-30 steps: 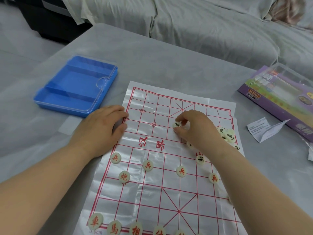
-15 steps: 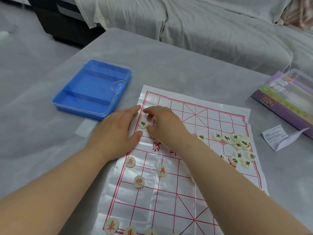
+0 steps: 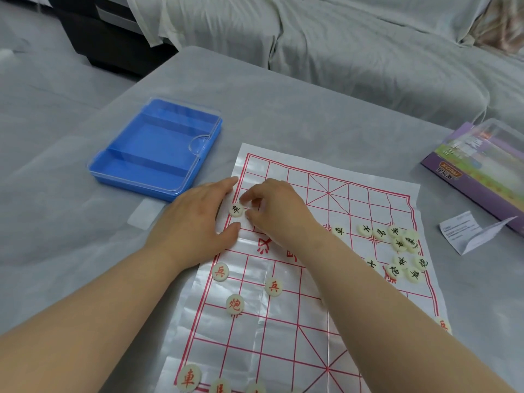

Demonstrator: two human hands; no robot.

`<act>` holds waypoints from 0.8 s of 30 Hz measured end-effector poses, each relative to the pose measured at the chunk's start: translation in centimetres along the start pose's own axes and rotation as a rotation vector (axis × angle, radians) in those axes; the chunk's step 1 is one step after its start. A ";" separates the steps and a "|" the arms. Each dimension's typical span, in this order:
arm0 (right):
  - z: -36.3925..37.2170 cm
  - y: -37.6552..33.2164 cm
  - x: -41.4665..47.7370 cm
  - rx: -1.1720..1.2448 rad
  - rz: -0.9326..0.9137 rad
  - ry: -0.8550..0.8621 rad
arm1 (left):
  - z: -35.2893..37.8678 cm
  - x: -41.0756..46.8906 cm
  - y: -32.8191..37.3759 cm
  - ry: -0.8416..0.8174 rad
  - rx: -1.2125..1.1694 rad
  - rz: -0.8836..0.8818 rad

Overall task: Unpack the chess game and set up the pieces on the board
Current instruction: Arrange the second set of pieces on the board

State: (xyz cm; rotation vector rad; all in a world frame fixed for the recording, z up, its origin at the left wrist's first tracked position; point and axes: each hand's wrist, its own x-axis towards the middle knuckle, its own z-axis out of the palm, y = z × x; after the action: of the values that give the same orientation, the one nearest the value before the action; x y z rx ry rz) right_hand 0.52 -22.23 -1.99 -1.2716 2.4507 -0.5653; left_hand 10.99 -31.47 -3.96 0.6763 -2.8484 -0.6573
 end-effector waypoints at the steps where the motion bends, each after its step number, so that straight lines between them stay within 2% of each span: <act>1: -0.1 0.1 -0.1 0.012 0.003 0.000 | 0.0 0.0 0.0 0.000 -0.001 -0.001; 7: 0.3 -0.8 -0.6 0.124 0.055 0.087 | 0.2 -0.1 -0.1 0.025 -0.032 0.014; 14: 1.1 -1.7 0.3 0.000 0.067 0.014 | 0.2 -0.2 -0.4 0.050 -0.129 0.019; 24: 0.4 -0.1 -0.5 0.111 -0.031 -0.005 | 0.2 0.0 -0.5 0.016 -0.109 0.006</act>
State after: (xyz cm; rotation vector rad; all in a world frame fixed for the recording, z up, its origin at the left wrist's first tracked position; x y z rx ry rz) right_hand 1.08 -21.98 -2.23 -1.2668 2.3636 -0.6950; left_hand 11.18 -31.78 -4.39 0.6524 -2.7746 -0.7958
